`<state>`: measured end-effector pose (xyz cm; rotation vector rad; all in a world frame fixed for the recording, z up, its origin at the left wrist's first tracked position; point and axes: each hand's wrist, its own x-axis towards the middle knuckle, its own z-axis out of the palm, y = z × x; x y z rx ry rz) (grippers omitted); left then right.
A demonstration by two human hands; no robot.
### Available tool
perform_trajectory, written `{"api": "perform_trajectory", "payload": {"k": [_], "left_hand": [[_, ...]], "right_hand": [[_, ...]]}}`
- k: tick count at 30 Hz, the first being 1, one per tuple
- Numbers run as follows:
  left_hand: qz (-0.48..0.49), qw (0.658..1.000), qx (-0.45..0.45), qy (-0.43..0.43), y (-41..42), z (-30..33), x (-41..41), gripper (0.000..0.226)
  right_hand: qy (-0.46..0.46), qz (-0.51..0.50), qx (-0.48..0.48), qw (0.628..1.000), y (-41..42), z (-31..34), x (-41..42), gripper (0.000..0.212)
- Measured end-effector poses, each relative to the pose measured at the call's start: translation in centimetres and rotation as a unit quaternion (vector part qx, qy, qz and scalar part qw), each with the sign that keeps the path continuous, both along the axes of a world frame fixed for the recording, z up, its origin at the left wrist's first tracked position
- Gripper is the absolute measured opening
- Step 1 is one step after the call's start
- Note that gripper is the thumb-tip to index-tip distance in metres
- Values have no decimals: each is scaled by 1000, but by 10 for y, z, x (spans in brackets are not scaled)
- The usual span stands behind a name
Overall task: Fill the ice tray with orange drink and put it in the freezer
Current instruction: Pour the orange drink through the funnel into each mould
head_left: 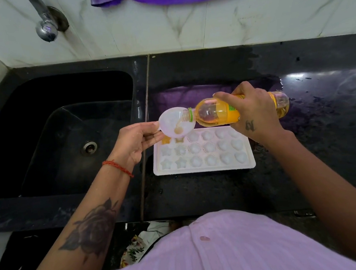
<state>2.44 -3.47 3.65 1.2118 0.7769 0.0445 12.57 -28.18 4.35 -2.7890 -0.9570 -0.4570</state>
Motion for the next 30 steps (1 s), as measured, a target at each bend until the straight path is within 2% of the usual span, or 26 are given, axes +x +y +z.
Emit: {"api": "perform_trajectory", "payload": {"k": [13, 30], "left_hand": [[-7, 1000, -8, -18, -9, 10, 7, 7], [-39, 999, -17, 4, -27, 2, 15, 7]], "right_hand": [[33, -21, 70, 997, -13, 5, -4, 72], [1, -35, 12, 999, -34, 3, -4, 64]]}}
